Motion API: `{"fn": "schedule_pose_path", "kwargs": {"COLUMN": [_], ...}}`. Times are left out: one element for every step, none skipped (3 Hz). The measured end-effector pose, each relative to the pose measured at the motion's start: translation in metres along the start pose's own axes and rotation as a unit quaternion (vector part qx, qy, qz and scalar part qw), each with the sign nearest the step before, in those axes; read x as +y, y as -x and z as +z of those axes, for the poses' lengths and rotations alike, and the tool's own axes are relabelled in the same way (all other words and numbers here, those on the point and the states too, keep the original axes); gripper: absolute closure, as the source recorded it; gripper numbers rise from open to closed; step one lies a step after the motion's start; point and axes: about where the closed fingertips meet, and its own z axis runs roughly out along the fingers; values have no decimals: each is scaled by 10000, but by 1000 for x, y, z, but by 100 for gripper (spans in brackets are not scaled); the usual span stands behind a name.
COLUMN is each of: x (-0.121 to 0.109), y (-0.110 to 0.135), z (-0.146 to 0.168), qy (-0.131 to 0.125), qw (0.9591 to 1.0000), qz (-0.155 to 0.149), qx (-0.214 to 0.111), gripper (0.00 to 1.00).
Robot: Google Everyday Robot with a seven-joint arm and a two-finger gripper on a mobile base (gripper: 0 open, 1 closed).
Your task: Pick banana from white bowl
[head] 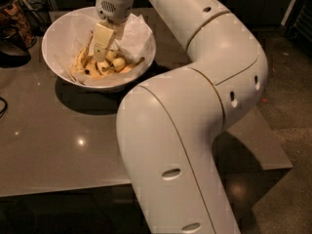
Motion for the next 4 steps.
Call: {"fn": "schedule_pose_path", "kwargs": {"x": [-3,-7,-13,-17], "y": [1,0,-6,-12], "z": [9,15,23,28], "qy": [25,66,133,163], "qw": [10000,9999,9997,9993], "qz": [26,93,193,287], "qx": [70,96,121,158], "gripper": [32,39,40,40]}}
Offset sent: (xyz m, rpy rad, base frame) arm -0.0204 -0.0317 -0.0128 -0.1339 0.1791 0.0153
